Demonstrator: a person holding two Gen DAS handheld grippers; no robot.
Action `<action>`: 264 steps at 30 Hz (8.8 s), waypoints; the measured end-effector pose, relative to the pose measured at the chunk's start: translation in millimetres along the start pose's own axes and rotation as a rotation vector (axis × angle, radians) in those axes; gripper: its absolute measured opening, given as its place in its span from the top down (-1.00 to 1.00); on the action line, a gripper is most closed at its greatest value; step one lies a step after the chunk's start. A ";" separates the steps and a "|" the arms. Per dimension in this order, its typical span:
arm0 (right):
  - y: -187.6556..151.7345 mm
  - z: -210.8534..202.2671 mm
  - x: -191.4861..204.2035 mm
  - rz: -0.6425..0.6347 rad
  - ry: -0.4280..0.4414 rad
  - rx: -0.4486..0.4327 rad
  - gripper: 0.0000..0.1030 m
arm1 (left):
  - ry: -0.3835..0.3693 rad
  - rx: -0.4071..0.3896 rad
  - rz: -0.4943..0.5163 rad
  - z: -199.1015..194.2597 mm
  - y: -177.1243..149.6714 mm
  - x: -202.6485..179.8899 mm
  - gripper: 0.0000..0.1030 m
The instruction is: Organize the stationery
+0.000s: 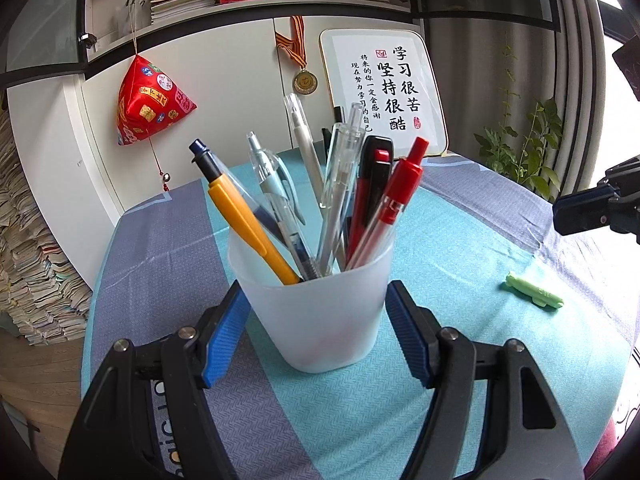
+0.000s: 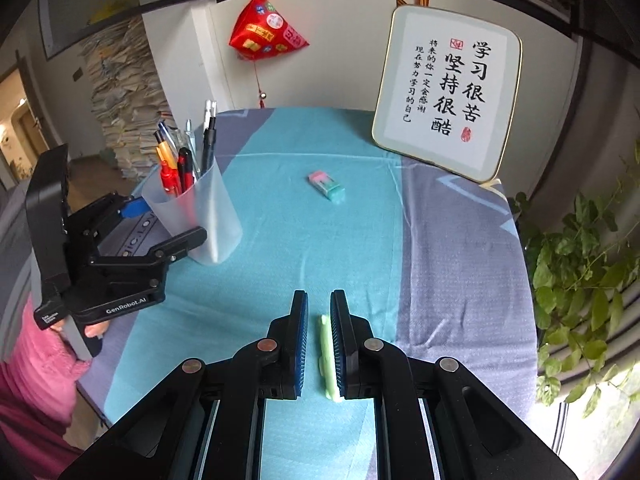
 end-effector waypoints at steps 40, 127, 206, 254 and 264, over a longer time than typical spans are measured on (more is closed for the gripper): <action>2.2 22.5 -4.7 0.018 -0.018 0.084 0.79 | 0.001 0.004 0.004 0.5 -0.6 -1.4 -0.33; 99.3 42.1 129.3 -0.068 0.253 -0.012 0.74 | -0.008 0.009 -0.002 2.3 0.2 -1.0 -0.32; 83.9 13.9 143.3 -0.544 0.159 -0.036 0.60 | -0.008 0.016 0.001 1.8 -2.8 -3.3 -0.32; -1.6 -14.3 11.9 0.160 0.257 -0.142 0.59 | 0.095 0.048 -0.133 5.7 29.3 8.8 -0.33; -10.6 -16.7 -12.7 0.184 0.266 -0.165 0.59 | 0.155 0.046 -0.220 13.9 44.1 -0.3 -0.30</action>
Point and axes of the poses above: each gripper's, at about its wrist camera, not at the fingertips, and z roughly the way its jaws point, x to its left, y to its top, the point moved 9 cm from there along z, roughly the way its jaws point, and after that the axes turned 7 degrees about z, right-handed, at the moved point
